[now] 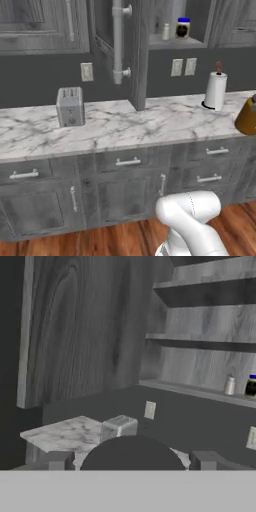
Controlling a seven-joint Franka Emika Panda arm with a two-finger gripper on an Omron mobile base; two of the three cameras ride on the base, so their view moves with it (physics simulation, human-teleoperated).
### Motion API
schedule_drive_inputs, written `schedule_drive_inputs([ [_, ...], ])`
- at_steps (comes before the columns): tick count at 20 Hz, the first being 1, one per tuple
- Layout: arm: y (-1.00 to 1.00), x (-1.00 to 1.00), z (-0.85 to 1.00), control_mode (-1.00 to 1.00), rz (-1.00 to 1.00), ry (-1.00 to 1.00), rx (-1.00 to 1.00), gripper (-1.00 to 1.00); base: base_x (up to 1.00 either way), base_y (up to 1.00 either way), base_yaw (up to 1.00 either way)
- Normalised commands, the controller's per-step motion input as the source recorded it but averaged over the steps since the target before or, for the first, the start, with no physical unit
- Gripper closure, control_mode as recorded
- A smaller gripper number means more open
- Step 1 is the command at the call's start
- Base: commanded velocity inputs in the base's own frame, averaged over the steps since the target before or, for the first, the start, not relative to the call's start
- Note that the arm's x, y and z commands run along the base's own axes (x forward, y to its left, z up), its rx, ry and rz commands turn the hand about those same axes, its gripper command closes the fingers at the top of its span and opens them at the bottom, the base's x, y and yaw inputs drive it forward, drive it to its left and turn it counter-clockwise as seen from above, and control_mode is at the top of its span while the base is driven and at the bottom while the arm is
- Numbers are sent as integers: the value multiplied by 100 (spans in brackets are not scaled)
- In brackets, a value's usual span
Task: Collect the turmeric, mayonnaise, and shaker from the cabinet and place them next to the stove.
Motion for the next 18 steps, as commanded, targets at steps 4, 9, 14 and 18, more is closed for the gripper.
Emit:
schedule_drive_inputs([
  [4, 0, 0, 0, 100, 0, 0, 0, 100, -99, 10, 0],
  [9, 0, 0, 0, 100, 0, 0, 0, 100, -100, 32, 0],
  [14, 0, 0, 0, 100, 0, 0, 0, 100, -100, 45, -2],
  [18, 0, 0, 0, 100, 0, 0, 0, 100, -100, 44, -6],
])
